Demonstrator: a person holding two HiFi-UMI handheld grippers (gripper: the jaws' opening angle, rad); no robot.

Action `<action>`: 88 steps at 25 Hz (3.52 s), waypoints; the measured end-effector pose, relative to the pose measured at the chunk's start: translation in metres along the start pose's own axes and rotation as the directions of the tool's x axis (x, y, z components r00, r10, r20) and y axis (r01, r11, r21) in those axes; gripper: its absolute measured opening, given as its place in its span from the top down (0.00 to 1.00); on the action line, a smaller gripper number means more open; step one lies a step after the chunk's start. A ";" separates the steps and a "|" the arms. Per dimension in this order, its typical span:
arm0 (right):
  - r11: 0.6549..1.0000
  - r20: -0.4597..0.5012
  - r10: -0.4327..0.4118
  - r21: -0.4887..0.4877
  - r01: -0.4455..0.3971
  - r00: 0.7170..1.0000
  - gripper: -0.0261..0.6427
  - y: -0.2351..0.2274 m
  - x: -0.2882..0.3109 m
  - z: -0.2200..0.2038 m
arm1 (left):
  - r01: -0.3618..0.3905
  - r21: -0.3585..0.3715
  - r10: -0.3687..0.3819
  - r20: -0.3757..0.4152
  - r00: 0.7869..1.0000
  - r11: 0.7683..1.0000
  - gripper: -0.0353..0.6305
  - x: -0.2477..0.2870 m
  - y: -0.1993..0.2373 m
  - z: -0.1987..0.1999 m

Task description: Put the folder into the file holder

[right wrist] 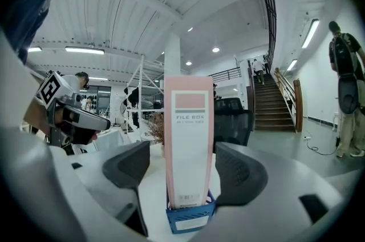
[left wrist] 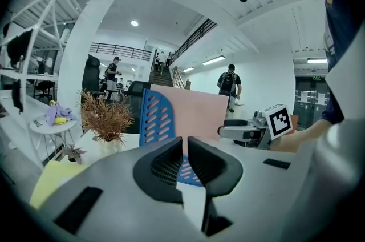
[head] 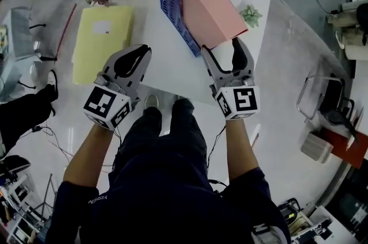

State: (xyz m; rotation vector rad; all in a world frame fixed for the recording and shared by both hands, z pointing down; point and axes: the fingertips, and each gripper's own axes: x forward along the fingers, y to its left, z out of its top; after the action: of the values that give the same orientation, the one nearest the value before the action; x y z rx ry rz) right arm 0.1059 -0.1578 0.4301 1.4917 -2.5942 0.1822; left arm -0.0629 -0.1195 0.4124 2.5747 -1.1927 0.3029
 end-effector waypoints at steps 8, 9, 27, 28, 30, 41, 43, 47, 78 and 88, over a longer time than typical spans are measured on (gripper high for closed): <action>0.999 -0.009 -0.028 0.021 0.028 1.000 0.44 0.011 -0.021 0.005 | 0.033 0.022 -0.033 0.018 0.999 0.999 0.87 -0.006 -0.008 0.012; 0.999 -0.010 -0.031 0.022 0.031 0.999 0.44 0.012 -0.023 0.005 | 0.037 0.025 -0.038 0.021 0.999 0.999 0.87 -0.006 -0.009 0.013; 0.997 -0.012 -0.048 0.054 0.049 0.999 0.50 0.041 -0.059 0.022 | 0.075 0.048 -0.077 0.043 0.996 0.996 0.87 -0.023 -0.018 0.025; 0.997 -0.012 -0.048 0.057 0.049 0.999 0.51 0.042 -0.060 0.023 | 0.077 0.047 -0.079 0.043 0.996 0.996 0.87 -0.024 -0.019 0.026; 0.997 -0.015 -0.046 0.061 0.047 0.999 0.52 0.044 -0.063 0.025 | 0.081 0.046 -0.083 0.045 0.996 0.996 0.87 -0.024 -0.021 0.026; 0.997 -0.014 -0.021 0.067 0.022 1.000 0.63 0.055 -0.068 0.033 | 0.107 0.046 -0.109 0.049 0.993 0.993 0.87 -0.025 -0.034 0.030; 0.998 -0.010 -0.015 0.066 0.015 1.000 0.65 0.057 -0.067 0.035 | 0.105 0.047 -0.108 0.053 0.993 0.993 0.87 -0.025 -0.033 0.031; 0.997 -0.014 -0.014 0.075 0.015 1.000 0.68 0.060 -0.066 0.035 | 0.102 0.049 -0.104 0.053 0.993 0.994 0.87 -0.026 -0.029 0.033; 0.996 -0.021 0.048 0.072 -0.046 0.999 0.86 0.081 -0.042 0.047 | 0.089 0.039 -0.091 0.064 0.994 0.995 0.87 -0.020 -0.005 0.043; 0.996 -0.023 0.055 0.077 -0.053 0.998 0.93 0.078 -0.035 0.049 | 0.091 0.038 -0.093 0.065 0.994 0.995 0.87 -0.014 -0.001 0.044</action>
State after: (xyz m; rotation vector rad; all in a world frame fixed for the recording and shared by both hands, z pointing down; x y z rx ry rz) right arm 0.0522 -0.0978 0.3728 1.4347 -2.6370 0.3071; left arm -0.0685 -0.1241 0.3668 2.6797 -1.0961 0.2218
